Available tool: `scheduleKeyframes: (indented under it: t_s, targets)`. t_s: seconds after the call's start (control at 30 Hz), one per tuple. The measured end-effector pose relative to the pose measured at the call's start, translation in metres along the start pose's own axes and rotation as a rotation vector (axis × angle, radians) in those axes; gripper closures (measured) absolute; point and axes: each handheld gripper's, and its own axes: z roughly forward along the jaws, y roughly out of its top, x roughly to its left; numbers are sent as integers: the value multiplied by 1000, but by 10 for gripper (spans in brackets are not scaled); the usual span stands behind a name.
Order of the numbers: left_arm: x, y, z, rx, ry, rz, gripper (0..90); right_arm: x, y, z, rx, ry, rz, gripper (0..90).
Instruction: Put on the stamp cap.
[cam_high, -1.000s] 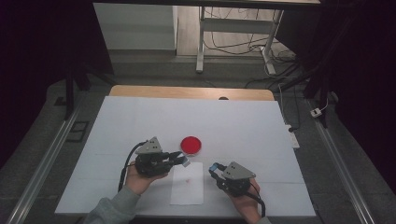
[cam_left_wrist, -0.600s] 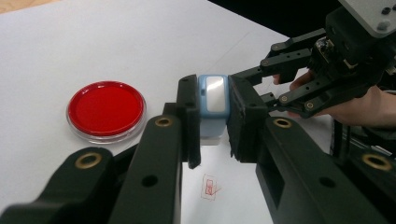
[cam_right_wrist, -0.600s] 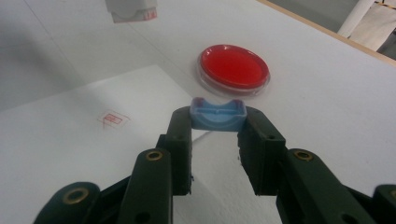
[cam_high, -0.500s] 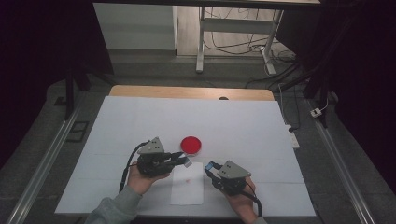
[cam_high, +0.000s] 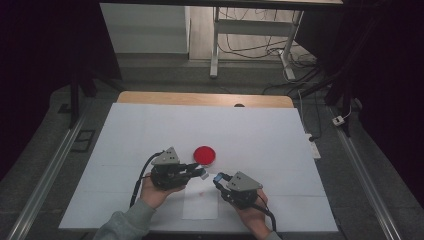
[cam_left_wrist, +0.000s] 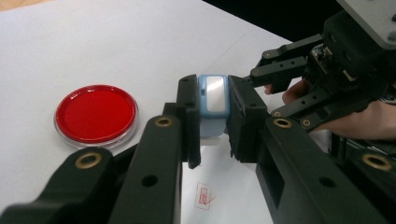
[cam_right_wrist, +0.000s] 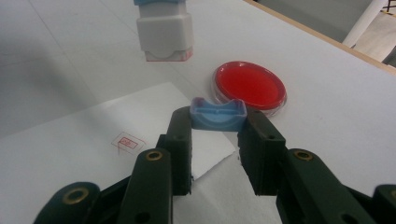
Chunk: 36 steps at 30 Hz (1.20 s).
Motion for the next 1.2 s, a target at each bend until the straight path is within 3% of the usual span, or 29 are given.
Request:
scheduleKeyframes:
  t_s: [0.67, 1.2]
  targets:
    - [-4, 3, 8, -24, -19, -17, 757, 10, 4, 10, 5, -10, -22, 654]
    - [-6, 2, 14, -9, -12, -20, 757, 16, 6, 13, -6, -24, -28, 654]
